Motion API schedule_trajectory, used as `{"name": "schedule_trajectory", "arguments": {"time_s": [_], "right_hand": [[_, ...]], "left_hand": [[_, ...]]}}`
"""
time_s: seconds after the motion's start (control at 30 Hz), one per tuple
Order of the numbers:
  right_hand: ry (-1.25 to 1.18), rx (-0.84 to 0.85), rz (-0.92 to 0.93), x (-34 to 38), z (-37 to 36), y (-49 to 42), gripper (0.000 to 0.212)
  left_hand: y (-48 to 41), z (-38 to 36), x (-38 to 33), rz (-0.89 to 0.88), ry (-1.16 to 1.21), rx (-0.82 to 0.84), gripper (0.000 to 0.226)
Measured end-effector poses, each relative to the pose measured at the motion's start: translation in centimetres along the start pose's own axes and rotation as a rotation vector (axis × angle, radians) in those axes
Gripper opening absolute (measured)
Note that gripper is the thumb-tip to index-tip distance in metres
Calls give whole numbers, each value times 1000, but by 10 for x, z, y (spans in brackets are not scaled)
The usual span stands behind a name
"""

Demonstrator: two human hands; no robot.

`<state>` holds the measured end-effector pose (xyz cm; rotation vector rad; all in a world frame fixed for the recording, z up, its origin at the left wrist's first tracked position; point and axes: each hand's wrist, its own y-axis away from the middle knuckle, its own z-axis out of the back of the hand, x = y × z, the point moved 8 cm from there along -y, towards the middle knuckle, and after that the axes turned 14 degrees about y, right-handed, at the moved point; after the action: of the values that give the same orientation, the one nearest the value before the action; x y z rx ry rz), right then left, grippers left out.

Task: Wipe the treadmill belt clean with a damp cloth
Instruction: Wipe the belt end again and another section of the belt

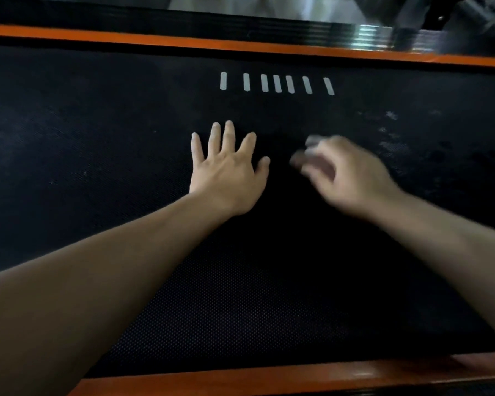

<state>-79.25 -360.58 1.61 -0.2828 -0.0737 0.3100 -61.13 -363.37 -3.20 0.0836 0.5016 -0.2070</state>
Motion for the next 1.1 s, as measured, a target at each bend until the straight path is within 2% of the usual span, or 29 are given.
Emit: {"name": "schedule_trajectory", "arguments": {"time_s": [0.07,0.1,0.23,0.3,0.4,0.43,0.5,0.6,0.63,0.7,0.8,0.83,0.87,0.97,1.0,1.03,1.1], "right_hand": [[97,-10,-264,-41,-8,-27,29],[119,-33,-280,-39,-11,-32,28],[1,-5,60,19,-12,-1,37],[21,3,80,4,-11,-7,36],[124,8,-270,-62,-15,-60,35],[122,6,-336,-69,-18,-70,32],[94,-8,-253,-42,-23,-76,29],[-41,52,91,17,-25,-49,35],[-74,69,140,18,-24,-47,33],[-40,45,86,-9,-22,-71,30],[94,7,-245,-66,-28,-117,31],[109,-6,-298,-67,-30,-123,30],[102,-19,-277,-56,-32,-124,29],[-35,8,33,0,-35,-107,30],[-79,35,86,2,-36,-107,30],[-81,37,92,-5,-36,-115,29],[-4,17,-50,-42,-38,-149,30]], "left_hand": [[1,1,2,8,15,-14,66],[1,2,3,13,16,-28,67],[2,0,3,22,-4,-43,70],[1,-1,4,39,-4,-11,71],[-4,-1,5,91,50,22,70],[-6,0,5,116,70,21,70],[-9,0,4,159,77,15,69],[-11,-2,1,176,21,13,68],[-10,-3,0,177,8,11,69],[-9,-4,-3,167,-10,-2,70],[-8,-5,-4,144,-34,-18,73],[-8,-5,-4,136,-41,-21,73],[-9,-6,-4,128,-44,-19,72],[-10,-7,-6,114,-50,-18,73],[-11,-6,-6,116,-56,-21,73],[-11,-7,-6,117,-62,-24,73],[-10,-6,-6,114,-67,-31,73]]}}
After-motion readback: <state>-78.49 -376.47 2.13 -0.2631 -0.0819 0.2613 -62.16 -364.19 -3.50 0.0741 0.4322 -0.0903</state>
